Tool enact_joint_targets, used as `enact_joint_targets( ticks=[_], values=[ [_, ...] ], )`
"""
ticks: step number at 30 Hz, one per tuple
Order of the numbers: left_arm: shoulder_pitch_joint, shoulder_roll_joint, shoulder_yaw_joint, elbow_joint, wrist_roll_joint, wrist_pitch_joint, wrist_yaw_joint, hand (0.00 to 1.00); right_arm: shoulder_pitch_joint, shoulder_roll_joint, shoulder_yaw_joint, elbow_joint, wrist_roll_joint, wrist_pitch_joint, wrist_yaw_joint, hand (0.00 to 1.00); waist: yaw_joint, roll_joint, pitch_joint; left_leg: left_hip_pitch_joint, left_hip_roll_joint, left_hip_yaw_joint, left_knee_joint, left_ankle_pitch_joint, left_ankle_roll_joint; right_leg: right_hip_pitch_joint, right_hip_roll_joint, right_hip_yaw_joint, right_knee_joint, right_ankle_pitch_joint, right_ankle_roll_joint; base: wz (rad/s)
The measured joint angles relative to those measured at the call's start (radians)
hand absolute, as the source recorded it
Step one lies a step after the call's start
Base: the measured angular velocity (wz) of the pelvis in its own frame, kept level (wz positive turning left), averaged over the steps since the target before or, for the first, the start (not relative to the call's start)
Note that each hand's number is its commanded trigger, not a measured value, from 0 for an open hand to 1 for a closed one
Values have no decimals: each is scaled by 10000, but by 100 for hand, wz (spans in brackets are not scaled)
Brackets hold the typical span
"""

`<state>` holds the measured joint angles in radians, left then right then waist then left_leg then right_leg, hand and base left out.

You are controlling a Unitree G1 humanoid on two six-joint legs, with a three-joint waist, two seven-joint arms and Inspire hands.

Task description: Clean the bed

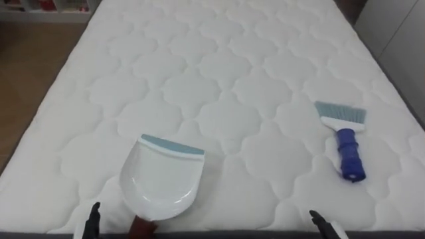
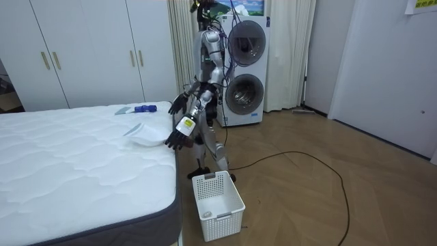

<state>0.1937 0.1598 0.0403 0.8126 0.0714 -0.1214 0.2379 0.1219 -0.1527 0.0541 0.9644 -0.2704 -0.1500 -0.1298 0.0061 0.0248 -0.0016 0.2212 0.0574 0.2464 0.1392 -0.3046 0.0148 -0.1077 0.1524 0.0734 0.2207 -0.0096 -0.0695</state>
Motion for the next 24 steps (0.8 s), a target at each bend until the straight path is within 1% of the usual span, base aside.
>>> enact_joint_targets(
  ticks=[1,2,5,7,9,10,11,13,15,16,17,18,19,20,21,22,23,24],
  values=[
    [0,12,144,273,-18,-24,87,0,10,12,-26,66,-13,1,2,0,-2,-25,13,9,6,-18,-47,-7,-11,-8,7,3,0,8,-4,0],
    [32,5,351,532,12,-36,200,0,70,15,-94,67,-13,-1,-2,0,-7,-86,-13,20,13,-27,-45,-8,-15,4,14,-6,1,10,-12,0],
    [216,9,737,833,-20,-139,652,0,160,9,-434,311,48,-18,-49,0,5,-64,18,41,28,-73,-38,-15,-31,25,39,-1,-9,4,-25,0],
    [261,17,986,944,-15,-139,938,0,147,17,-623,564,125,-16,-141,0,5,-64,46,37,24,-92,-40,-16,-30,24,37,-3,-10,3,-23,0],
    [269,19,1236,1081,2,-166,1325,0,161,35,-784,793,304,-15,-244,0,12,-55,53,34,27,-88,-53,-16,-29,22,36,-14,-14,2,-21,0],
    [281,18,1403,1199,56,-202,1552,0,184,33,-805,889,445,-11,-328,0,32,-67,60,33,30,-82,-60,-17,-28,22,37,-12,-19,1,-21,0],
    [374,19,1611,1435,112,-312,1701,0,180,33,-908,1006,503,-15,-331,0,37,-61,63,32,34,-89,-63,-17,-28,21,44,-6,-20,0,-23,0],
    [446,26,1757,1800,216,-335,1854,0,182,27,-1197,1320,707,-6,-382,0,49,-31,50,39,37,-56,-78,-18,-29,22,63,1,-35,-1,-24,0],
    [619,23,1867,2073,321,-299,1885,0,192,22,-1432,1613,728,7,-429,0,27,-3,63,36,40,-43,-78,-17,-30,22,69,8,-48,-1,-25,0],
    [802,26,1885,2080,407,-270,1886,0,212,22,-1520,1762,756,98,-429,0,3,-1,63,29,46,-49,-80,-18,-30,22,66,-7,-62,-1,-25,0],
    [920,32,1884,2135,413,-188,1886,0,207,2,-1553,1978,793,218,-424,0,-25,-6,66,19,43,-70,-80,-18,-29,21,56,-12,-72,-1,-24,4],
    [915,38,1885,2234,412,-137,1885,0,207,-12,-1554,2060,820,278,-415,0,-13,-7,66,14,40,-80,-79,-19,-30,21,49,-16,-73,-1,-23,4],
    [1011,65,1883,2515,430,-43,1847,0,185,-30,-1560,2166,819,456,-397,0,15,-4,65,10,31,-117,-81,-21,-28,22,42,-16,-68,-3,-20,0],
    [1057,75,1887,2723,543,116,1759,0,150,-46,-1564,2302,753,572,-377,0,-10,-3,62,12,30,-123,-79,-32,-32,21,44,-17,-60,-5,-18,0],
    [1068,76,1889,2821,574,201,1681,0,146,-58,-1569,2417,676,610,-367,0,-27,-5,60,15,30,-117,-77,-34,-33,21,44,-16,-52,-6,-18,0],
    [1136,63,1877,2929,676,423,1487,0,138,-72,-1570,2578,530,759,-302,0,-23,-8,56,18,32,-93,-73,-37,-32,21,44,-25,-38,-11,-19,0],
    [1201,61,1878,3066,815,589,1217,0,155,-73,-1572,2737,353,915,-220,0,-27,-59,80,17,42,-89,-72,-38,-34,21,39,-52,-29,-19,-29,0],
    [1236,61,1879,3093,862,709,1079,0,167,-73,-1572,2800,263,1012,-159,0,-31,-50,71,16,50,-86,-69,-40,-37,21,36,-69,-25,-24,-35,0]
  ],
)
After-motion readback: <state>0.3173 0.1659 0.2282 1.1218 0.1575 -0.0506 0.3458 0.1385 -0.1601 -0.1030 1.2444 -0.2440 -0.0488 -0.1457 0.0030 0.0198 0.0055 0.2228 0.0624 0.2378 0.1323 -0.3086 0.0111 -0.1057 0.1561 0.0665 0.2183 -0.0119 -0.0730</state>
